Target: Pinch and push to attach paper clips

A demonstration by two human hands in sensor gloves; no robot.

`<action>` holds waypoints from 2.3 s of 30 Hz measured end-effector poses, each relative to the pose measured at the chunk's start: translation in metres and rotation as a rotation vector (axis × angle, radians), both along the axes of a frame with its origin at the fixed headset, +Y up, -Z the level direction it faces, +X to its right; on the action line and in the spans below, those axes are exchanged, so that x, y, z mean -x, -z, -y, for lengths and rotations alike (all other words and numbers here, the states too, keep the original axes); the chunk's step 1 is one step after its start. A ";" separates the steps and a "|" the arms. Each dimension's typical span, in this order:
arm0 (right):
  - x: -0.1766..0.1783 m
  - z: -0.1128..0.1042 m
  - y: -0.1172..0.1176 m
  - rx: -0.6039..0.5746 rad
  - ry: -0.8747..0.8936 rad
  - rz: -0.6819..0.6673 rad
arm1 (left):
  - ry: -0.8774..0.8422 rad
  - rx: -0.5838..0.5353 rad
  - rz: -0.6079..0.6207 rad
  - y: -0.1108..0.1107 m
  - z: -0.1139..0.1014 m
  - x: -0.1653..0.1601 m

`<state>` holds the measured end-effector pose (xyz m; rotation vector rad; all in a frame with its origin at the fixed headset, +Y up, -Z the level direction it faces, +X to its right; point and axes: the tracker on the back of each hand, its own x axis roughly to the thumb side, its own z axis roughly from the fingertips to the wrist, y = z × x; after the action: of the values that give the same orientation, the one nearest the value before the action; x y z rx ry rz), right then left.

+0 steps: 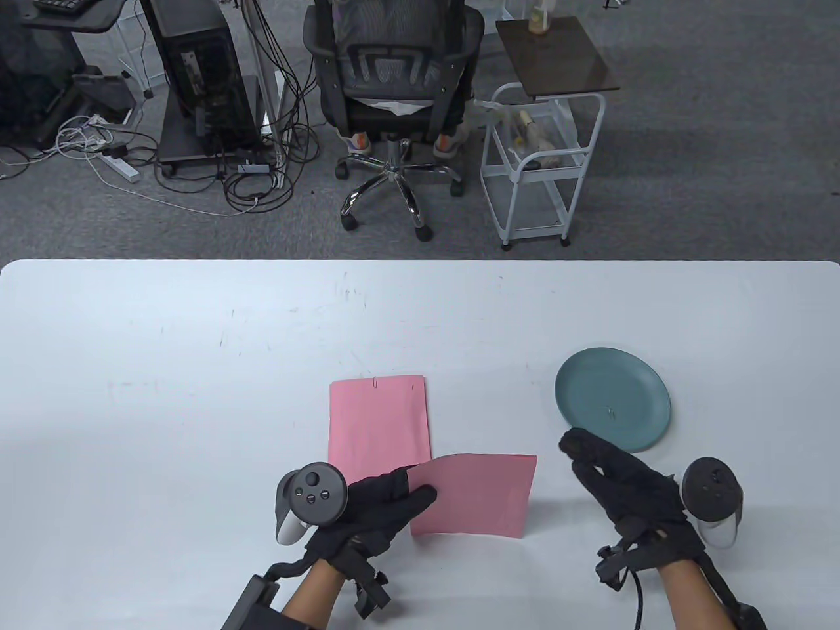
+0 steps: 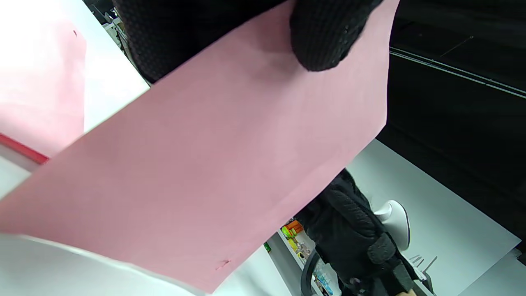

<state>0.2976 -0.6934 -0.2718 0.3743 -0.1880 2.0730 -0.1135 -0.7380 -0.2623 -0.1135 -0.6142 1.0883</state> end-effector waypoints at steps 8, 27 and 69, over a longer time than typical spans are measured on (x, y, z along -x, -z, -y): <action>-0.024 0.002 0.005 -0.003 -0.389 0.315 | -0.006 0.008 -0.010 0.000 0.000 0.001; -0.002 0.038 0.106 0.332 -0.922 0.351 | 0.016 -0.007 -0.004 0.002 -0.002 0.001; 0.013 0.056 0.123 0.337 -1.166 0.434 | 0.010 0.005 0.005 0.002 0.000 0.000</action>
<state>0.2845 -0.7495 -0.3949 -0.2764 0.1864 3.2508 -0.1134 -0.7377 -0.2638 -0.1232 -0.6149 1.0800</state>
